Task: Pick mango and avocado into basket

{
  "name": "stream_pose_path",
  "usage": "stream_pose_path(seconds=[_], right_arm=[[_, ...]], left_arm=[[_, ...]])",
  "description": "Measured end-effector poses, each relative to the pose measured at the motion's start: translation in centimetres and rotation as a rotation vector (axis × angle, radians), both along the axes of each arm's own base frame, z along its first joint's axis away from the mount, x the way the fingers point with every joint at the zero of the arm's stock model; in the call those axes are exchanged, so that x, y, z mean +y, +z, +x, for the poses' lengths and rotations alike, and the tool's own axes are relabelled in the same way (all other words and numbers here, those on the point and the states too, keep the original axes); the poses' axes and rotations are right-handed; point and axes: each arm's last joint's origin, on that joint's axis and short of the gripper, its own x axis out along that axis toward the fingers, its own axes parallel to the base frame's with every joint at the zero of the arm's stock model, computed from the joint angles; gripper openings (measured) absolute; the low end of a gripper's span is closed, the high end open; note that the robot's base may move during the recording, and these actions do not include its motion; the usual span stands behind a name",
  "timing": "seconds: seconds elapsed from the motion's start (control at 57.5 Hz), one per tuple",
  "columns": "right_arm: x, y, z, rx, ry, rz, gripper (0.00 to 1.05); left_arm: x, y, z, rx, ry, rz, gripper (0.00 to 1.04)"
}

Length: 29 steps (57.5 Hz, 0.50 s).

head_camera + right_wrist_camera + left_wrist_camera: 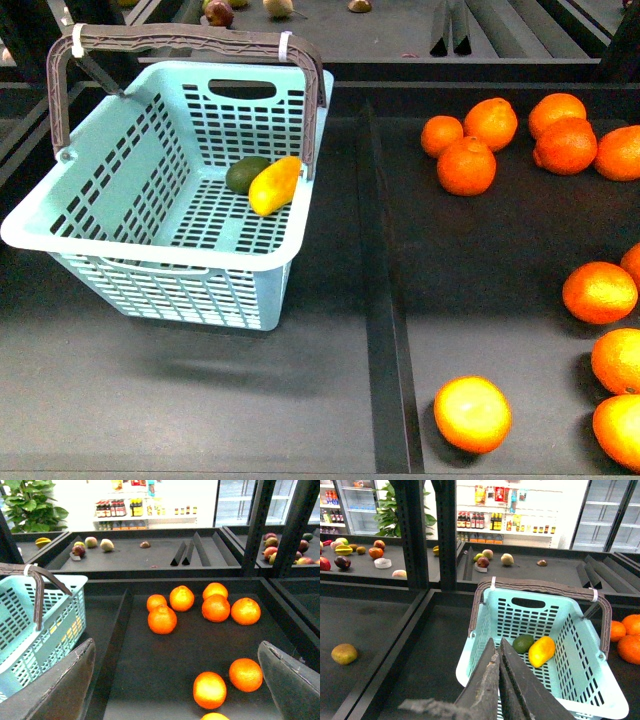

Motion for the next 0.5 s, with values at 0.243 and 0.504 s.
stream_pose_path(seconds=[0.243,0.504], right_arm=[[0.0,0.0,0.0,0.0,0.0,0.0,0.96],[0.0,0.0,0.0,0.0,0.0,0.0,0.96]], left_arm=[[0.0,0.0,-0.8,-0.001,0.0,0.0,0.02],[0.0,-0.3,-2.1,0.01,0.0,0.0,0.02]])
